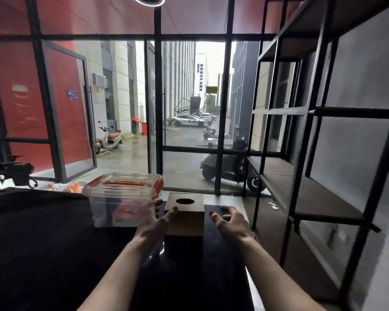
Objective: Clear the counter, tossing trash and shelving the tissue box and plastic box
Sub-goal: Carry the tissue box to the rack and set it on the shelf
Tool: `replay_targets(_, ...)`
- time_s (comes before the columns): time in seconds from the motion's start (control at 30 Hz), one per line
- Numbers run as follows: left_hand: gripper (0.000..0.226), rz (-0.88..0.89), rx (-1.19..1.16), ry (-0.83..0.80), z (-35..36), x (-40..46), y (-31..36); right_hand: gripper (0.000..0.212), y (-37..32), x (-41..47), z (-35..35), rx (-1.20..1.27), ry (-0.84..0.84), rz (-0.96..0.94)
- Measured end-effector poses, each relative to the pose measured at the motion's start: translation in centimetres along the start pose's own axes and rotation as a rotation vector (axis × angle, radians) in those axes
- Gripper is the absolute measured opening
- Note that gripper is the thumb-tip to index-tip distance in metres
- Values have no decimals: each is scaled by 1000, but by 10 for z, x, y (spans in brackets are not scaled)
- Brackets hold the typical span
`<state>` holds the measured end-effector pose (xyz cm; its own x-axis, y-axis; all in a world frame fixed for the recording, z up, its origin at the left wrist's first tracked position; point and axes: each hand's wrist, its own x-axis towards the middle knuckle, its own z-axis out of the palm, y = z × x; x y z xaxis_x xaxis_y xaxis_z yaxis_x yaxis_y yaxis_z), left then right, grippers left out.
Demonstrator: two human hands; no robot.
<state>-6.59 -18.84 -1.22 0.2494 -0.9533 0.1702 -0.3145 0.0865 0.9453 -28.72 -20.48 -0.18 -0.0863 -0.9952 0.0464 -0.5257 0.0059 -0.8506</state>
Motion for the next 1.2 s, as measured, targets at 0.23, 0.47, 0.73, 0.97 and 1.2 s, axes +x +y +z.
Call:
replay_targets(0.23, 96, -88, -64, 104, 18, 35, -9, 69, -8, 27, 29, 190, -49, 91)
replay_targets(0.47, 68, -276, -189, 57, 27, 49, -4, 69, -7, 52, 51, 225, -81, 155)
replay_targets(0.73, 37, -364, -318, -76, 29, 58, -14, 68, -1, 64, 69, 254, -37, 170)
replay_targets(0.97, 40, -337, -301, -117, 53, 36, -4, 63, 19, 50, 38, 296, 51, 206)
replay_targets(1.2, 34, -220, -228, -91, 55, 30, 16, 40, 5, 27, 12, 264, 61, 127)
